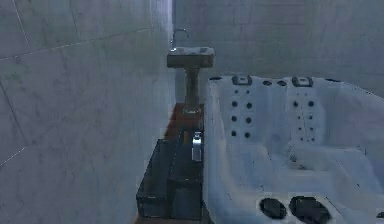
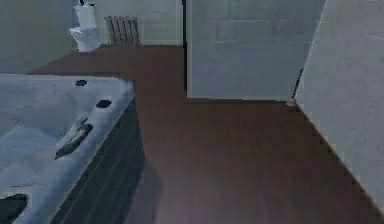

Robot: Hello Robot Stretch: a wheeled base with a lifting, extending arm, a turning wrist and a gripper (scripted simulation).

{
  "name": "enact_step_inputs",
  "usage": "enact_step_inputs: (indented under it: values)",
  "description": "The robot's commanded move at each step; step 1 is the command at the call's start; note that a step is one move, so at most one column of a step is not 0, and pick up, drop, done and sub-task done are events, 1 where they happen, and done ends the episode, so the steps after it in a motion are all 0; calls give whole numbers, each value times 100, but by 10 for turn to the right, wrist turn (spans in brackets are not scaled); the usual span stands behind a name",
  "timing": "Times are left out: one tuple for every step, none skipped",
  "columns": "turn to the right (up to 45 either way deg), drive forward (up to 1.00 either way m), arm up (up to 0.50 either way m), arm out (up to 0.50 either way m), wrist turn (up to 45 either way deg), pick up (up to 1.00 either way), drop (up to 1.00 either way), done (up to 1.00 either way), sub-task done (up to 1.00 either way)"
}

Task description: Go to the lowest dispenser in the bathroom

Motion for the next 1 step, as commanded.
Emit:
enact_step_inputs:
  values:
    - [0, 0, 0, 0, 0, 0, 0, 100, 0]
